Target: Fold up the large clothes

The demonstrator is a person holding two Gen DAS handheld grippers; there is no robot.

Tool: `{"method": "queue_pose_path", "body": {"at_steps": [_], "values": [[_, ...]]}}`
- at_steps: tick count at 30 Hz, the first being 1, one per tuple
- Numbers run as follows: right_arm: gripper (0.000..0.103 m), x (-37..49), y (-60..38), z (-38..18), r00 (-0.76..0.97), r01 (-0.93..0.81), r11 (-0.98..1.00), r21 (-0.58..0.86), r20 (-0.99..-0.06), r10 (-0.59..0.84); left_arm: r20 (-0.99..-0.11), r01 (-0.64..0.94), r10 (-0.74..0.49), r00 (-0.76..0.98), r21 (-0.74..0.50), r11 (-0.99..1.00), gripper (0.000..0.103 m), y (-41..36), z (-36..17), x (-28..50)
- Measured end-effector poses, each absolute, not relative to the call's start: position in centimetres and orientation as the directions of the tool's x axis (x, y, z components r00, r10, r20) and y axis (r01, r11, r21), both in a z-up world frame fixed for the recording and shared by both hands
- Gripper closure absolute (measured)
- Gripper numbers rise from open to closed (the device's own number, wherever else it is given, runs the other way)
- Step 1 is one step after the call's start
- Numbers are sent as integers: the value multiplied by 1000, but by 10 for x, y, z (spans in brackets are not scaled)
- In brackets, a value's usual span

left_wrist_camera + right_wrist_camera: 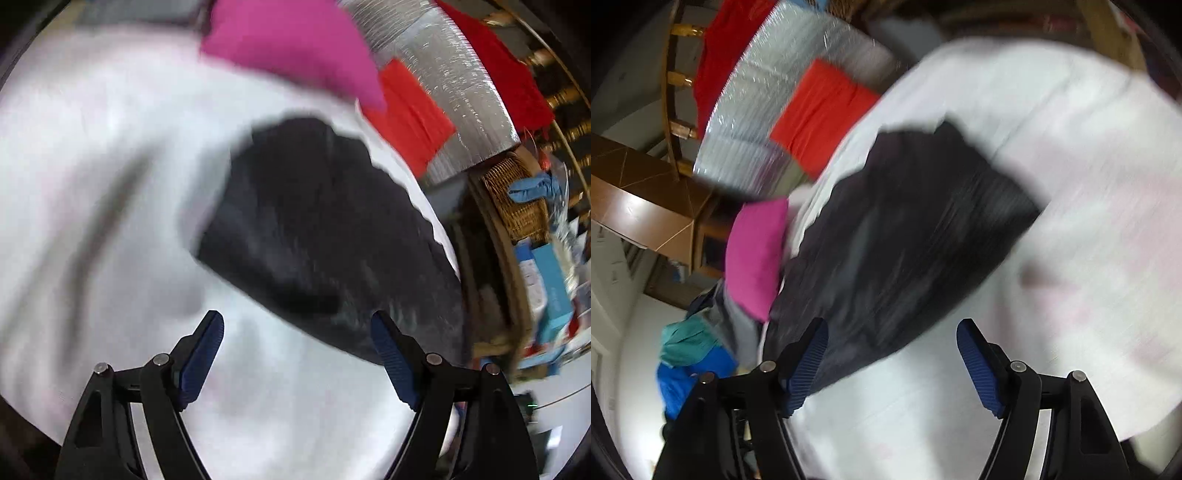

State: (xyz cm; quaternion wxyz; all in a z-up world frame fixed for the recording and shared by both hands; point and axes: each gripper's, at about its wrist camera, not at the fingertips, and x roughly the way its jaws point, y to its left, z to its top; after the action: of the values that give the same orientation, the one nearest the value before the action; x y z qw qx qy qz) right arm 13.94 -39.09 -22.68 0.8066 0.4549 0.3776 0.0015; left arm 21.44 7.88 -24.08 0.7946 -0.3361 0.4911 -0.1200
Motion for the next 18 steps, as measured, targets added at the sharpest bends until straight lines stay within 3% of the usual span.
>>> {"method": "queue_pose_path", "body": {"at_steps": [5,10,11,12,13,14,18], "values": [[28,163,-386,-259,707,415,471,778,-602,372,-670,-273,-520,531,-715,643,21,92,-262,233],[30,178,-389,-272,763,425,439,792,-574,297,-617,-259,-507,602,-751,607,22,93,-261,245],[38,179,-389,-270,769,418,449,790,-570,288,-615,-257,-502,608,-751,609,23,92,-261,246],[47,180,-388,-267,771,418,473,776,-578,267,-613,-253,-489,620,-747,615,34,91,-260,246],[62,181,-385,-262,781,415,503,758,-580,230,-614,-245,-473,631,-737,629,49,90,-258,247],[67,179,-385,-257,789,406,526,748,-577,211,-613,-230,-463,641,-728,646,51,88,-254,250],[70,175,-372,-233,824,340,630,698,-544,159,-572,-138,-443,690,-706,695,54,82,-236,251]]}}
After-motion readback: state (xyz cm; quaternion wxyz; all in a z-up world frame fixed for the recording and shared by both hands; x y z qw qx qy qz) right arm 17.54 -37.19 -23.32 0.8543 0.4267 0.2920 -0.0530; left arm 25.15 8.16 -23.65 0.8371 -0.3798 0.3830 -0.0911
